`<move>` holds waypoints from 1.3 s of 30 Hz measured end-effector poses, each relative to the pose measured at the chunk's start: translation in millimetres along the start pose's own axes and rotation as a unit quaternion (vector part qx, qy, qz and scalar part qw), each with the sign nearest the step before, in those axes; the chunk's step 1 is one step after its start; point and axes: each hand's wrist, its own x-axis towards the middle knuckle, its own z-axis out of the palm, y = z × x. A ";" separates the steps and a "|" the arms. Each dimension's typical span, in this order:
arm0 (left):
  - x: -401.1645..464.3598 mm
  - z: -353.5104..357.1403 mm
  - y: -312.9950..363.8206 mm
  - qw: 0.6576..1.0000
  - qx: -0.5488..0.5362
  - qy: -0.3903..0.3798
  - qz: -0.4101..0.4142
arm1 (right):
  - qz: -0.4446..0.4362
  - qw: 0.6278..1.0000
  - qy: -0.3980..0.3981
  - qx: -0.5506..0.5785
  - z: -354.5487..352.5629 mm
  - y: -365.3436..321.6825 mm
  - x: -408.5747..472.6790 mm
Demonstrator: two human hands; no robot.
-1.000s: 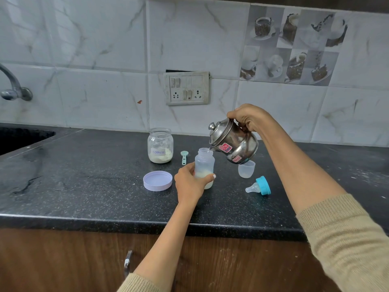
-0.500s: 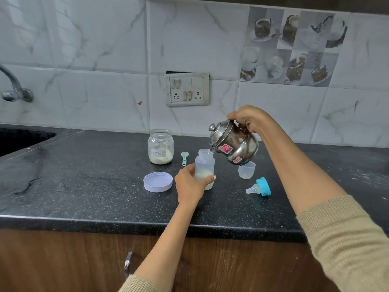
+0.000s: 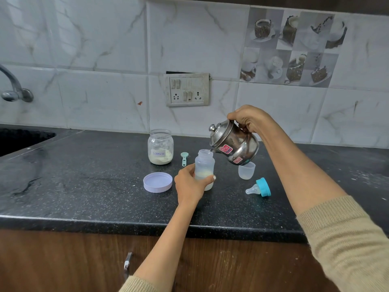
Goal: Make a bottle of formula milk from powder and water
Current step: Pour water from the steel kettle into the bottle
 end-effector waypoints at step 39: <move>3.3 1.4 -4.7 1.000 -0.008 -0.005 0.003 | -0.002 1.000 -0.002 -0.022 1.3 -6.3 -4.4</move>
